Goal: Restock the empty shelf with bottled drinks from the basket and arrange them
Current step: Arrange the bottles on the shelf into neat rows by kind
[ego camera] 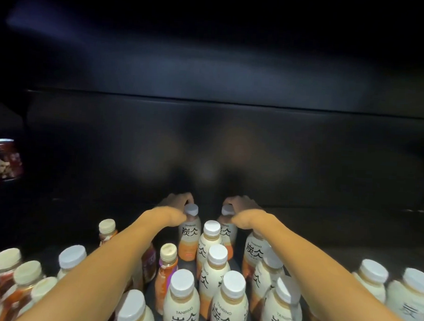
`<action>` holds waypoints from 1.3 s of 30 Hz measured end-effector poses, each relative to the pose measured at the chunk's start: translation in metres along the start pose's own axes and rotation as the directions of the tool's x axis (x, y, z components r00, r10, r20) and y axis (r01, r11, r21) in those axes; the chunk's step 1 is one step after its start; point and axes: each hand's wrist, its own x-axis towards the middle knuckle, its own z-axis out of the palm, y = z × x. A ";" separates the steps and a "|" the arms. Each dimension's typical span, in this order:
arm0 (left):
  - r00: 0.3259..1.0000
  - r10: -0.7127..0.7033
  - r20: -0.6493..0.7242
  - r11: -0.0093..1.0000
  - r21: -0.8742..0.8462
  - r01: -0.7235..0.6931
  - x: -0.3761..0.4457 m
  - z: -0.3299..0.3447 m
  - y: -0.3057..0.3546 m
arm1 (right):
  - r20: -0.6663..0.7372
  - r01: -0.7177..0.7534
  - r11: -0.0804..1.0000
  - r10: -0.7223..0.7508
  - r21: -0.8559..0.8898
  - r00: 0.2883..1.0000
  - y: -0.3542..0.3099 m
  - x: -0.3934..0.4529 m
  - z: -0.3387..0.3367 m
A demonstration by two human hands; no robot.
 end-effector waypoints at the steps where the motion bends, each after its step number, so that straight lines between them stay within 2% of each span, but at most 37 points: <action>1: 1.000 0.010 -0.008 1.000 -0.008 -0.010 0.002 0.001 0.000 | -0.009 0.004 1.000 -0.004 0.002 1.000 0.000 0.002 0.001; 11: 0.996 0.044 -0.083 0.995 -0.085 -0.051 0.019 0.015 0.010 | -0.073 0.045 0.998 -0.042 0.041 0.996 0.003 0.019 0.007; 21: 0.990 0.033 -0.134 0.996 -0.082 -0.044 0.027 0.026 0.023 | -0.117 0.028 0.999 -0.024 0.034 0.993 0.011 0.022 0.008; 32: 0.997 -0.053 -0.063 0.994 -0.095 0.047 0.017 0.024 0.030 | -0.067 0.019 0.999 -0.017 0.028 0.998 0.010 0.009 -0.007; 35: 0.993 -0.046 -0.113 0.994 -0.099 0.035 0.009 0.018 0.034 | -0.077 0.006 1.000 -0.003 0.030 0.997 0.015 -0.001 -0.018; 39: 0.995 0.022 -0.099 0.995 -0.096 -0.032 -0.010 0.007 0.042 | -0.092 -0.037 0.998 0.033 -0.043 0.995 0.023 -0.021 -0.033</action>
